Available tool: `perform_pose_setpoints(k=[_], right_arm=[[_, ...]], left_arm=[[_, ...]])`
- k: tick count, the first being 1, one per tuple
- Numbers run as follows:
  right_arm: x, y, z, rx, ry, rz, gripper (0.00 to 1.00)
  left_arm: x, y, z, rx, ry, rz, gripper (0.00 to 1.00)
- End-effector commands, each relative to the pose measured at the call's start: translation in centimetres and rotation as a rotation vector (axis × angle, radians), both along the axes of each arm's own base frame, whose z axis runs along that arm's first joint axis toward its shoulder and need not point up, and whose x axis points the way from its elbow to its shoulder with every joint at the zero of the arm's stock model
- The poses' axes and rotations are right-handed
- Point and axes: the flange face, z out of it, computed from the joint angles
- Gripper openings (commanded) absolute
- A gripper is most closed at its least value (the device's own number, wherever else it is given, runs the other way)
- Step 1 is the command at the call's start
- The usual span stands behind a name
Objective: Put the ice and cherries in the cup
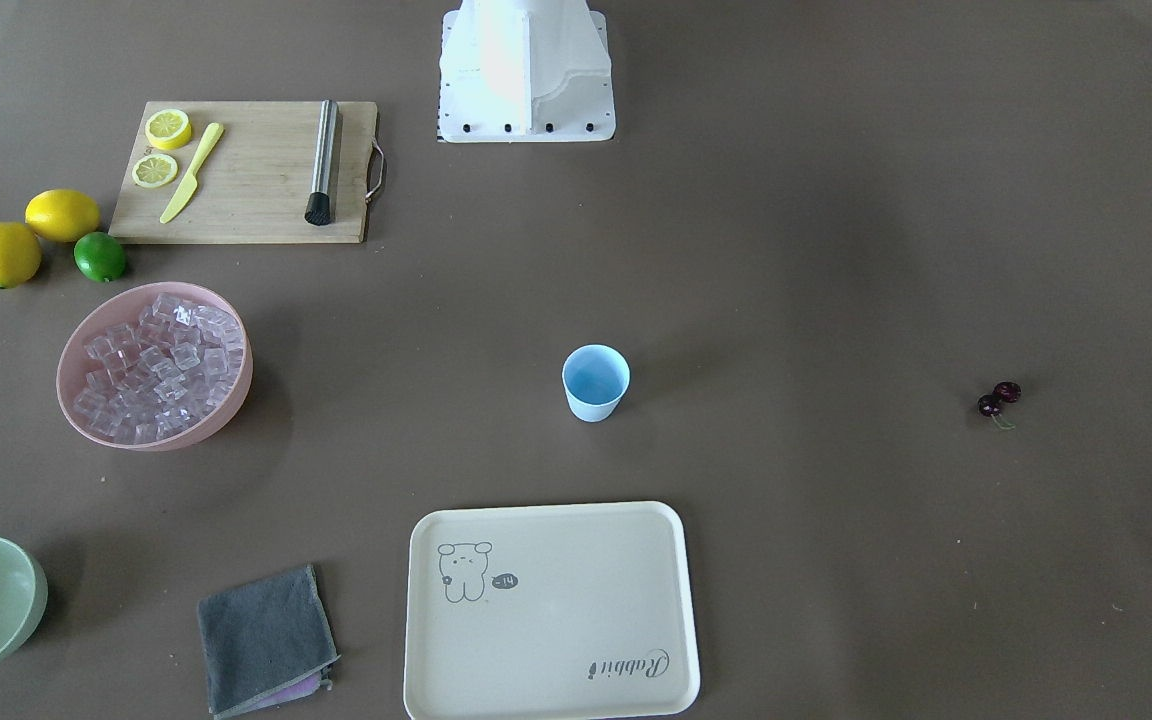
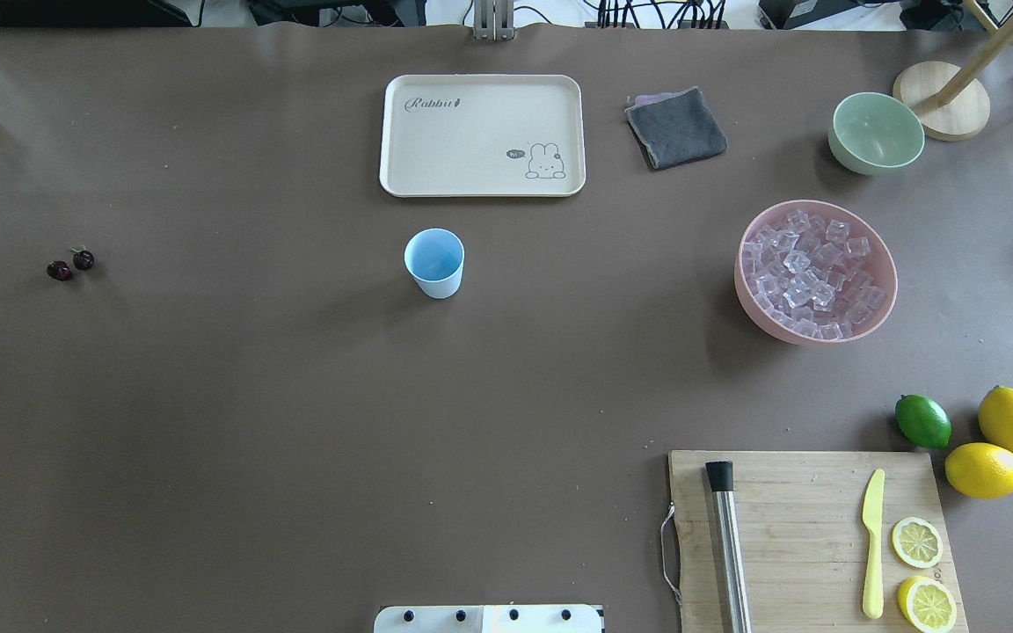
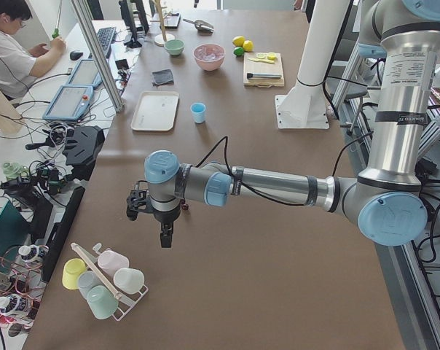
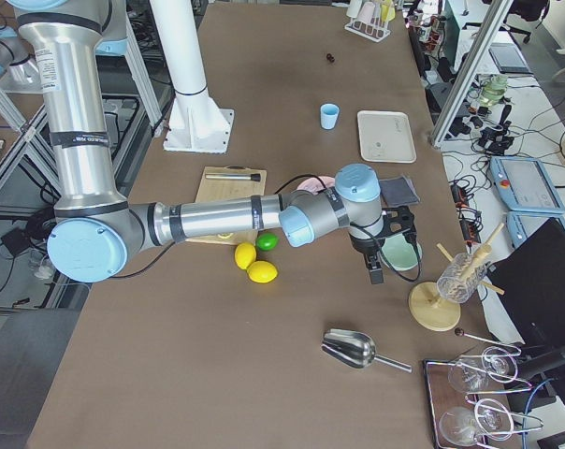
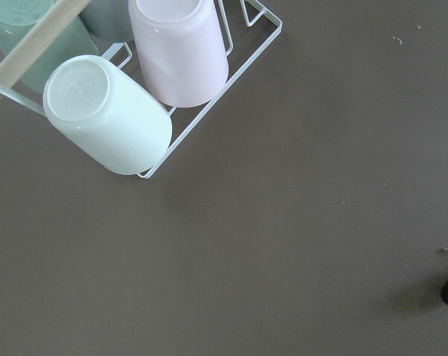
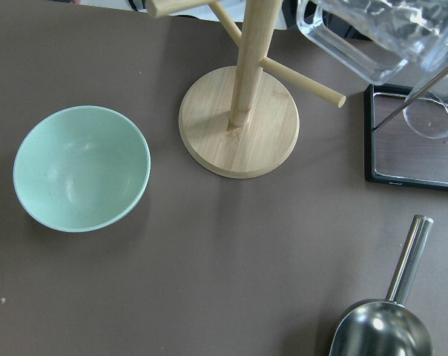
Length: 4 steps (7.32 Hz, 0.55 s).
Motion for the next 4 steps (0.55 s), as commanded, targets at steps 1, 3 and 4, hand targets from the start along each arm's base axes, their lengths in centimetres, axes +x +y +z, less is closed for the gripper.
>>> perform_pose_setpoints(k=[1, 3, 4], right_arm=[[-0.1, 0.1, -0.6, 0.01, -0.014, -0.007, 1.0], [-0.1, 0.1, -0.6, 0.01, -0.017, -0.008, 1.0], [-0.1, 0.1, -0.6, 0.008, -0.018, -0.009, 1.0]], left_arm=[[-0.1, 0.0, -0.3, -0.006, 0.005, -0.005, 0.98], [-0.5, 0.1, -0.8, 0.055, 0.005, -0.009, 0.98], [-0.4, -0.2, 0.5, 0.014, 0.006, -0.015, 0.98]])
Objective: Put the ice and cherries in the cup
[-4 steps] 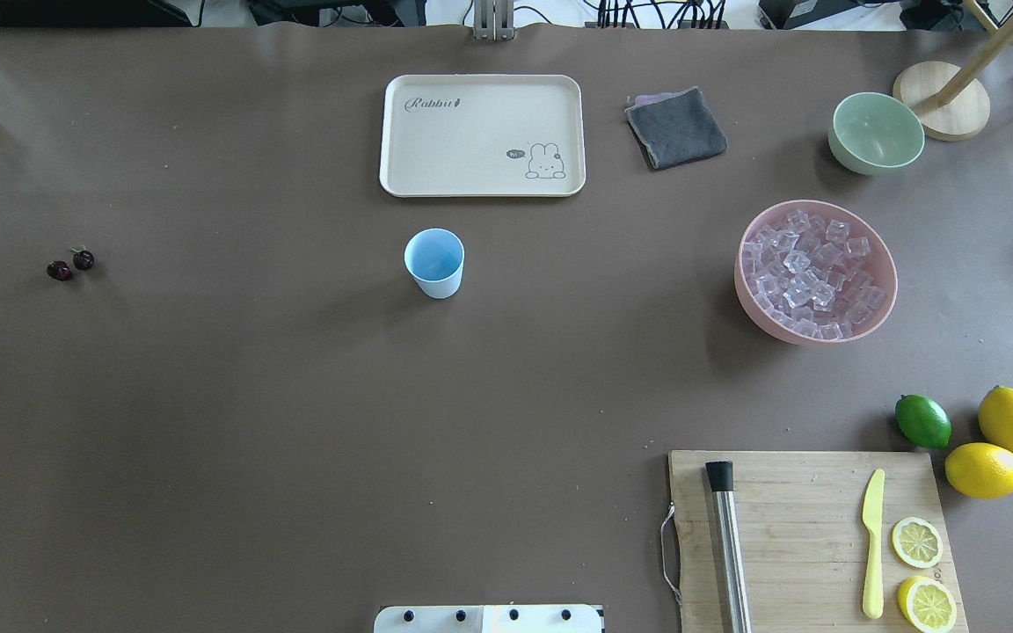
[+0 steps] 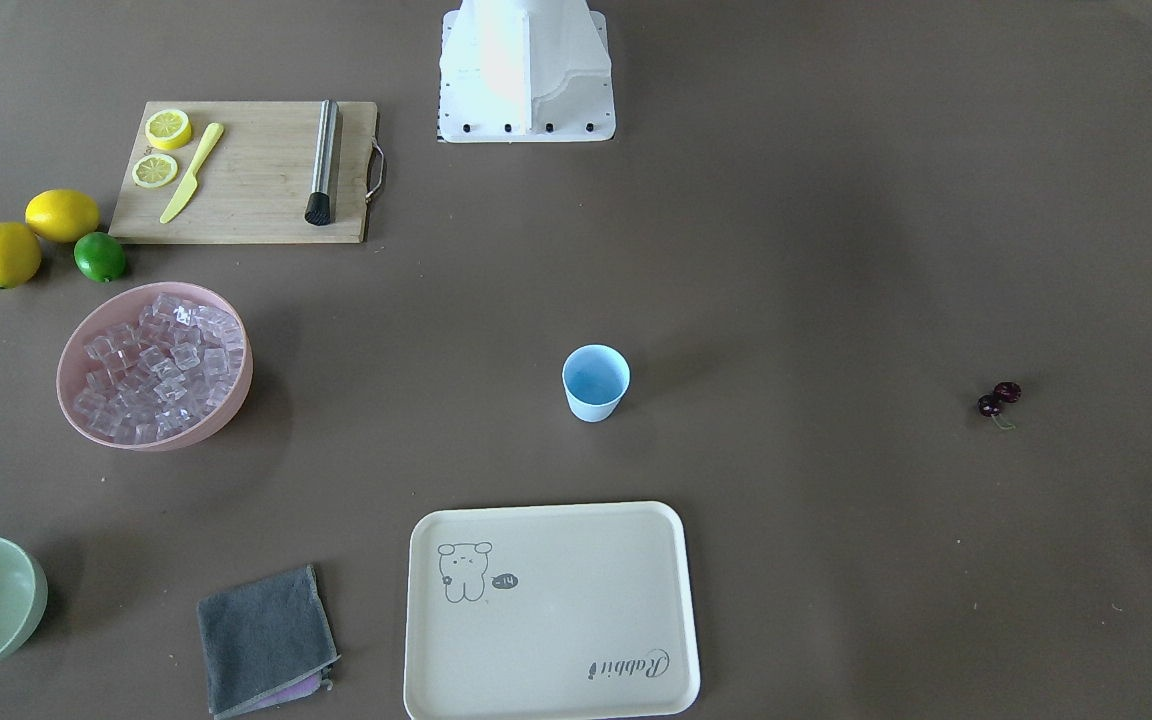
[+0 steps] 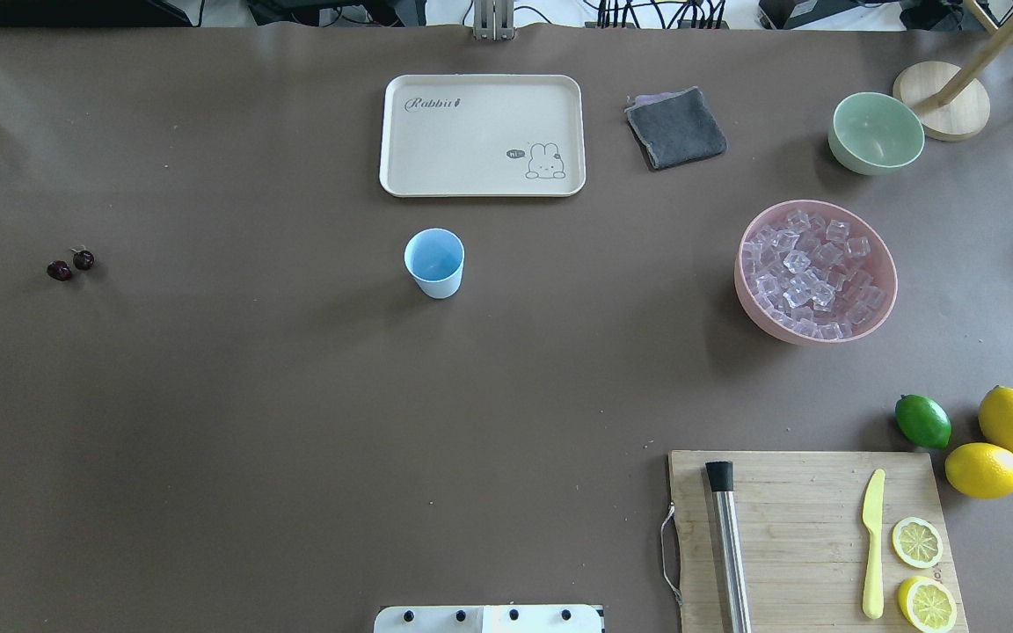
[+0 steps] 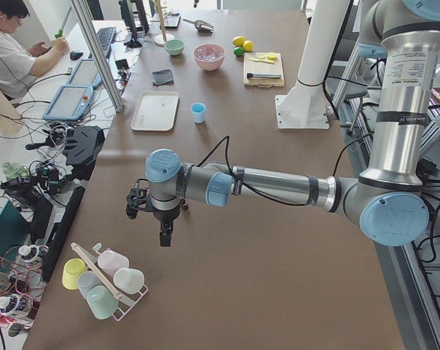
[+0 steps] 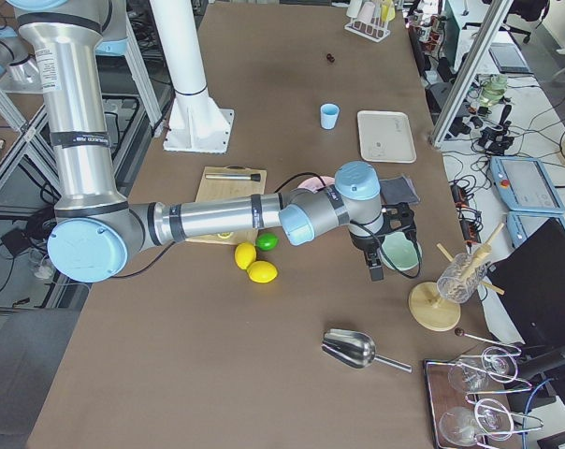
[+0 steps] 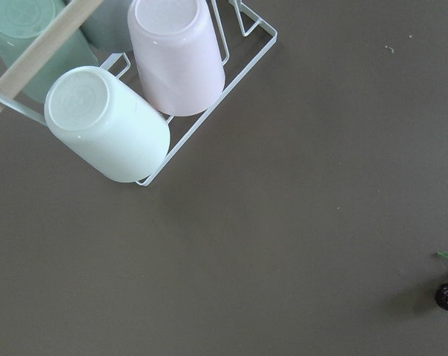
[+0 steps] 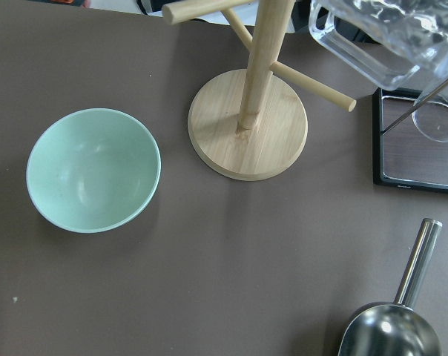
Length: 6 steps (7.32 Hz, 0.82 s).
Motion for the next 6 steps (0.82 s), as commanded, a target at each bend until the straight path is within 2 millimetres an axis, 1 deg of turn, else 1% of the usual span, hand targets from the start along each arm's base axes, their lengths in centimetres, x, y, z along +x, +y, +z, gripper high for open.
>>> perform_pose_setpoints(k=[1, 4, 5, 6], right_arm=[[-0.04, 0.03, -0.06, -0.003, -0.005, -0.003, 1.0], [-0.42, 0.29, -0.19, -0.015, -0.049, -0.027, 1.0], [-0.47, 0.2, -0.4, -0.013, -0.055, -0.03, 1.0], [-0.45, 0.17, -0.17, -0.015, -0.052, -0.03, 1.0]], left_arm=[[-0.04, -0.28, 0.98, -0.019, 0.006, -0.006, 0.97], [-0.01, -0.37, 0.83, -0.011, 0.009, -0.003, 0.98], [0.02, -0.34, 0.14, -0.006, 0.013, -0.003, 0.98], [0.19, -0.17, 0.14, -0.006, 0.048, 0.003, 0.98]])
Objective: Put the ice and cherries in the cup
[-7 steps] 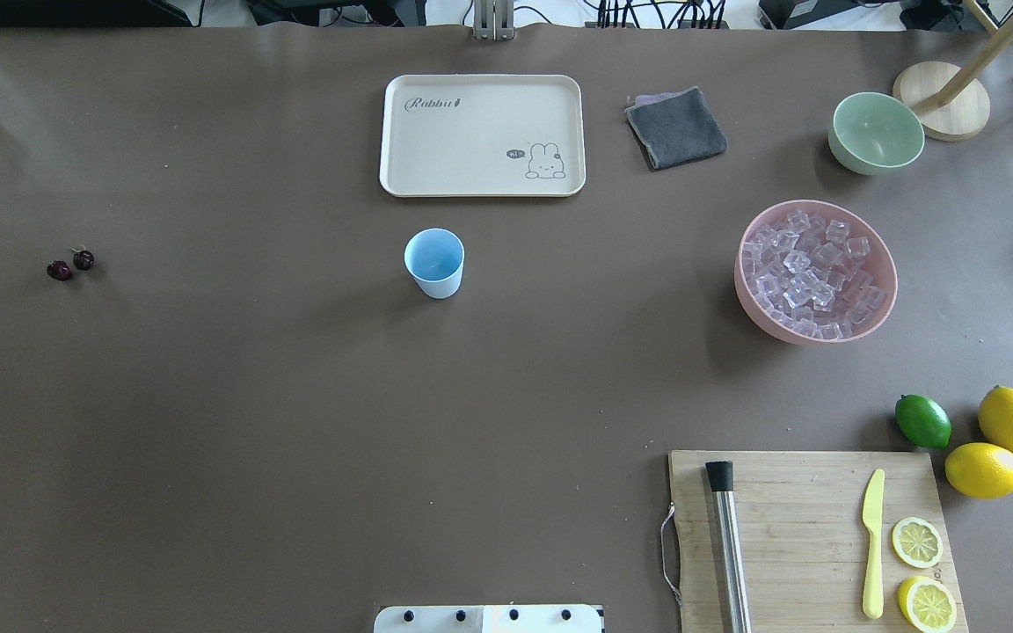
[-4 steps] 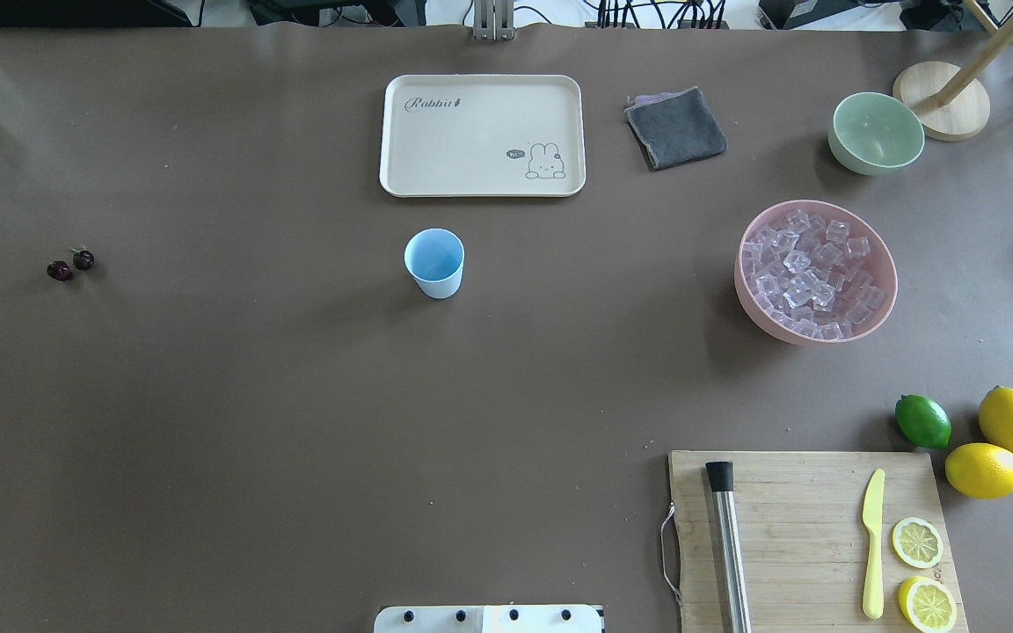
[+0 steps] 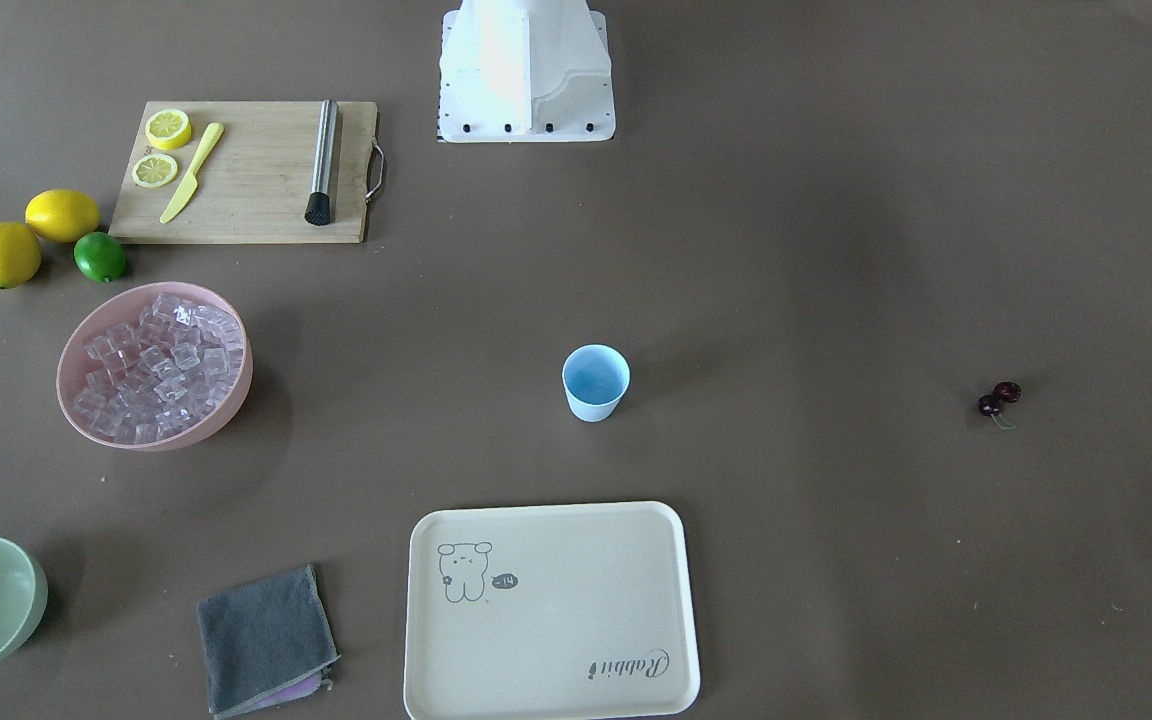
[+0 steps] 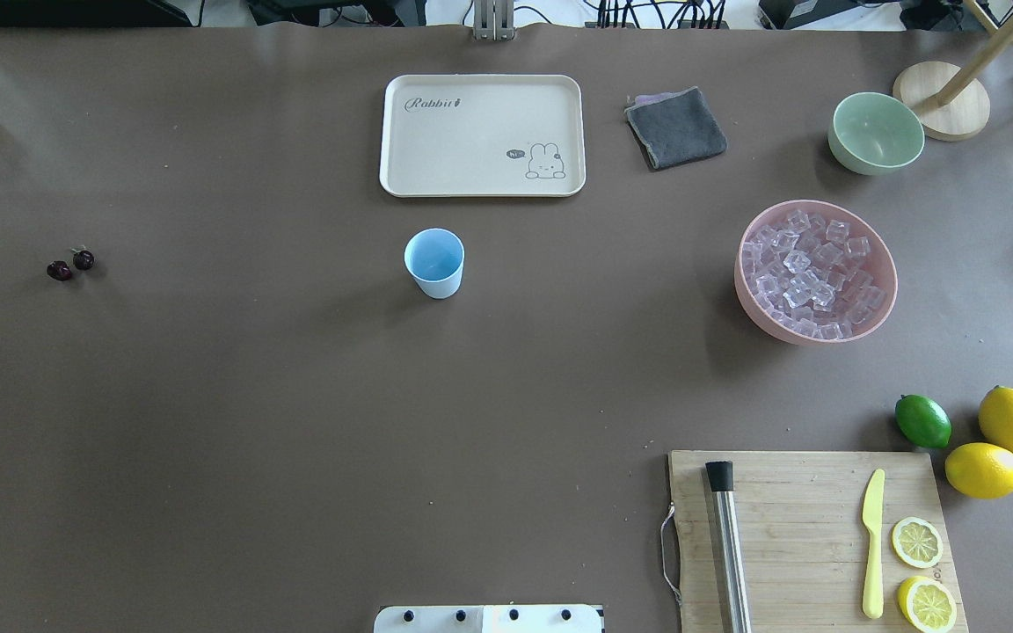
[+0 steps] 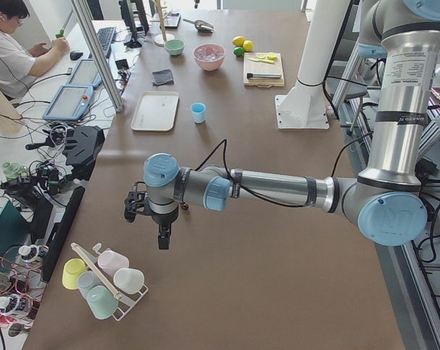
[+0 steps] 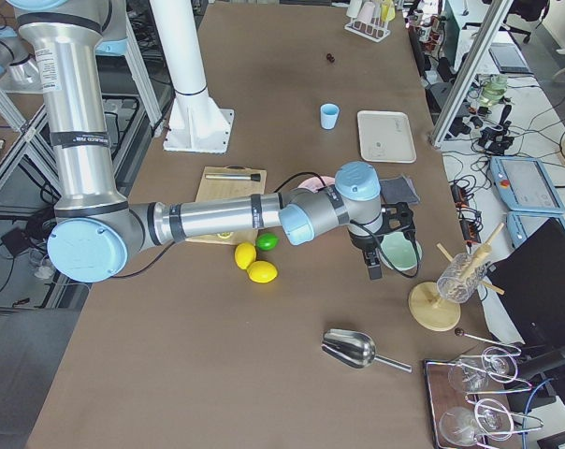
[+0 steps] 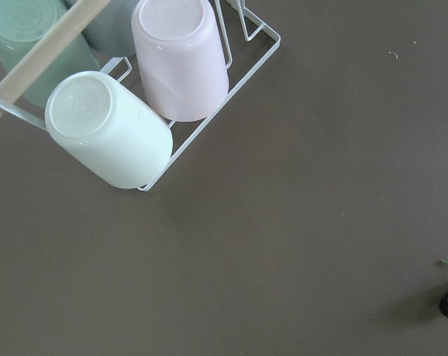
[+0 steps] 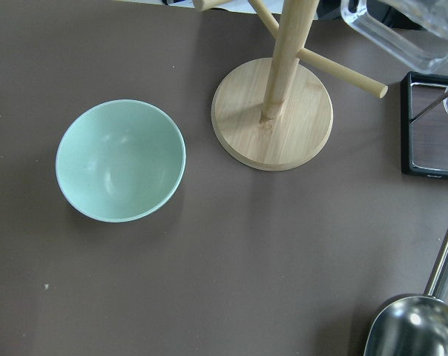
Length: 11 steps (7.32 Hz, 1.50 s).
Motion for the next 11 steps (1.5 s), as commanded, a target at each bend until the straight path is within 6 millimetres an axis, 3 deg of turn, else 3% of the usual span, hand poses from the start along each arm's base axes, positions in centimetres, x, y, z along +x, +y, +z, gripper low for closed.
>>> perform_pose_setpoints(k=[1, 3, 4, 7, 9, 10, 11], right_arm=[[0.0, 0.0, -0.2, 0.004, -0.004, -0.002, 1.0], [-0.3, 0.1, -0.8, -0.017, -0.015, -0.005, 1.0], [-2.1, -0.8, -2.5, -0.033, -0.014, -0.032, 1.0], [-10.2, -0.6, -9.4, -0.084, -0.06, -0.056, 1.0], [-15.3, 0.9, -13.5, -0.117, -0.112, -0.052, 1.0], [-16.9, 1.4, -13.5, -0.12, -0.107, -0.071, 1.0], [-20.7, 2.2, -13.1, -0.125, -0.079, -0.121, 1.0]], left_arm=[[0.2, 0.1, -0.5, 0.007, 0.031, 0.004, 0.98], [0.2, -0.2, -1.3, 0.017, 0.035, 0.004, 0.98], [0.3, -0.2, -1.9, 0.027, 0.037, 0.006, 0.98], [0.2, -0.7, -4.0, 0.048, 0.042, -0.017, 0.98], [0.4, -1.6, -5.0, 0.038, 0.05, -0.043, 0.98], [0.4, -1.6, -5.2, 0.044, 0.05, -0.043, 0.98], [0.4, -1.6, -5.3, 0.049, 0.05, -0.043, 0.98]])
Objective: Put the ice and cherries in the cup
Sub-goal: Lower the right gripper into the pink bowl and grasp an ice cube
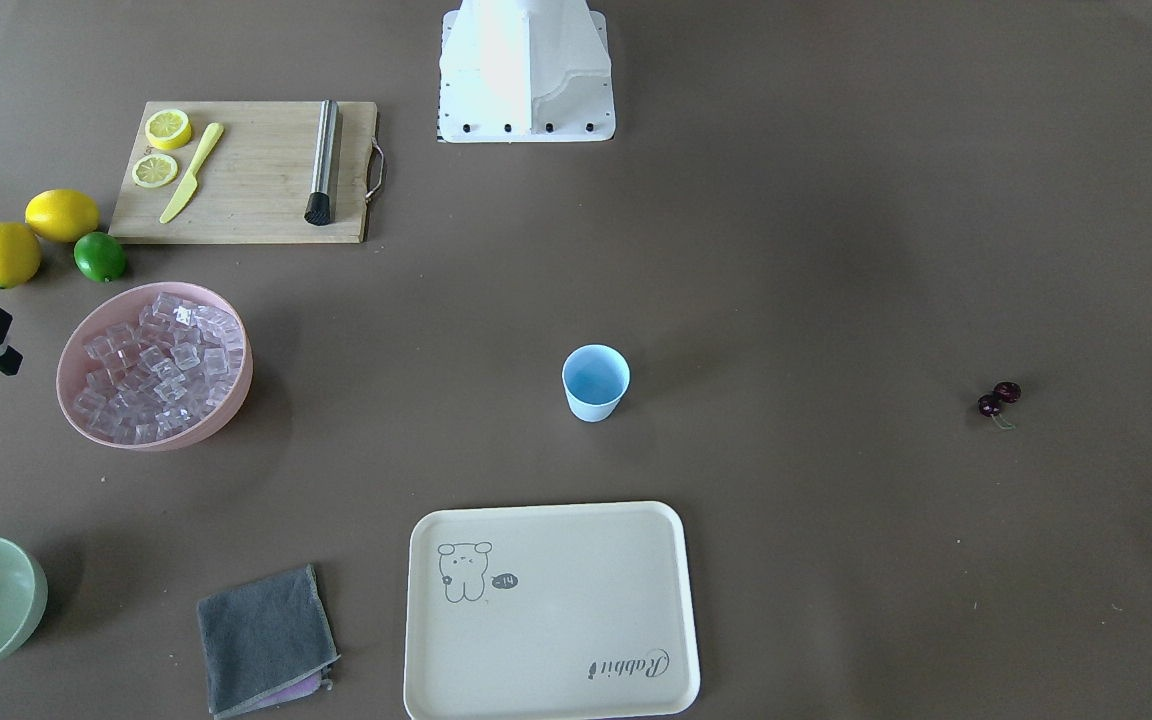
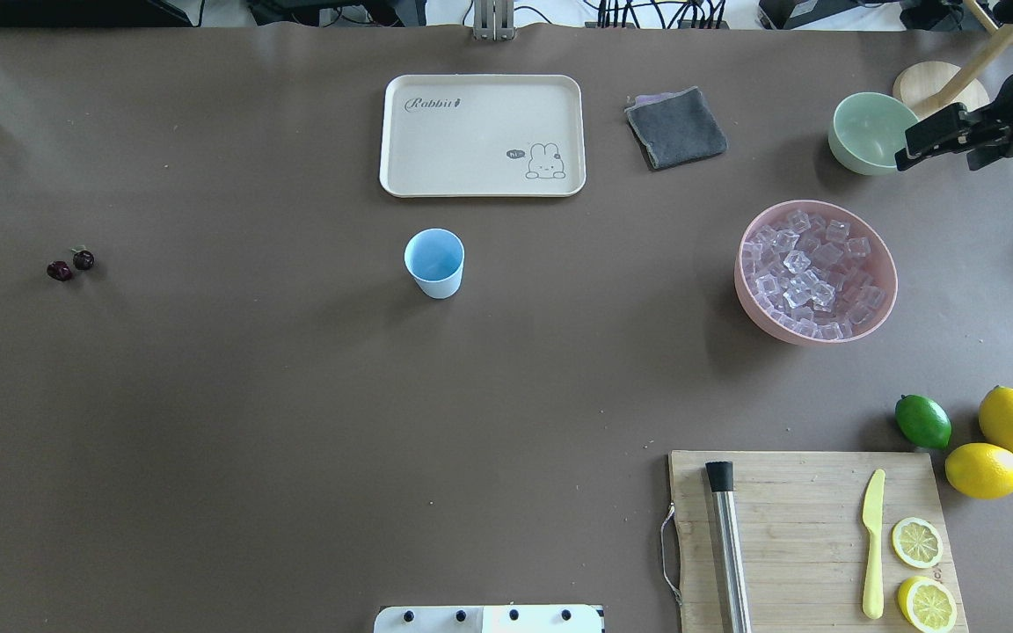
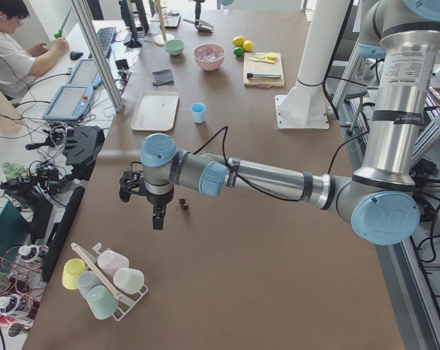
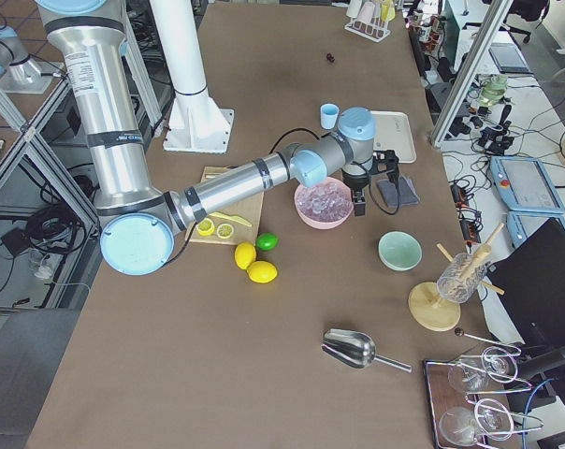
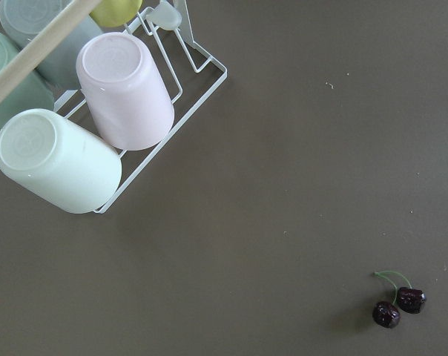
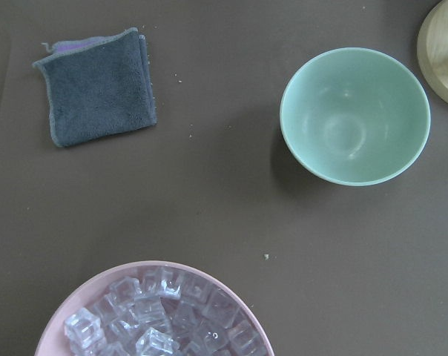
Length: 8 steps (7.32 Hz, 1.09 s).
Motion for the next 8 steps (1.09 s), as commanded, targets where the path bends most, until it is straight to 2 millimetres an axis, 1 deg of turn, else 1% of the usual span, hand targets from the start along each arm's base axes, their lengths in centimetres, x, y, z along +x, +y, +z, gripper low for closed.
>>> perform_pose_setpoints(k=[1, 2, 3, 4, 5, 6, 7, 8], right_arm=[[-6.3, 1.9, 0.6, 0.008, 0.053, -0.068, 1.0], [-7.6, 2.5, 0.5, 0.009, 0.05, -0.094, 0.99], [-9.1, 3.2, 0.9, 0.009, 0.058, -0.119, 0.95], [-10.0, 3.7, 1.1, 0.008, 0.059, -0.14, 0.82], [-11.2, 4.5, 1.5, 0.007, 0.064, -0.162, 0.81], [-12.4, 5.0, 1.6, 0.022, 0.085, -0.174, 0.78], [-13.9, 5.4, 2.2, 0.034, 0.115, -0.187, 0.65], [-14.6, 5.3, 2.3, 0.036, 0.121, -0.195, 0.66]], left_arm=[[0.1, -0.6, -0.7, 0.013, 0.001, -0.001, 0.98], [0.1, -0.5, -1.2, 0.024, 0.002, -0.001, 0.98], [0.3, -0.8, -1.2, 0.024, 0.002, 0.002, 0.98], [0.3, -1.3, -1.8, 0.035, 0.002, 0.002, 0.98], [0.3, -1.3, -2.0, 0.038, 0.001, 0.002, 0.98], [0.3, -1.4, -2.0, 0.038, 0.0, 0.001, 0.98], [0.3, -1.4, -2.0, 0.038, -0.002, 0.001, 0.98], [0.3, -1.3, -2.0, 0.038, -0.002, 0.001, 0.98]])
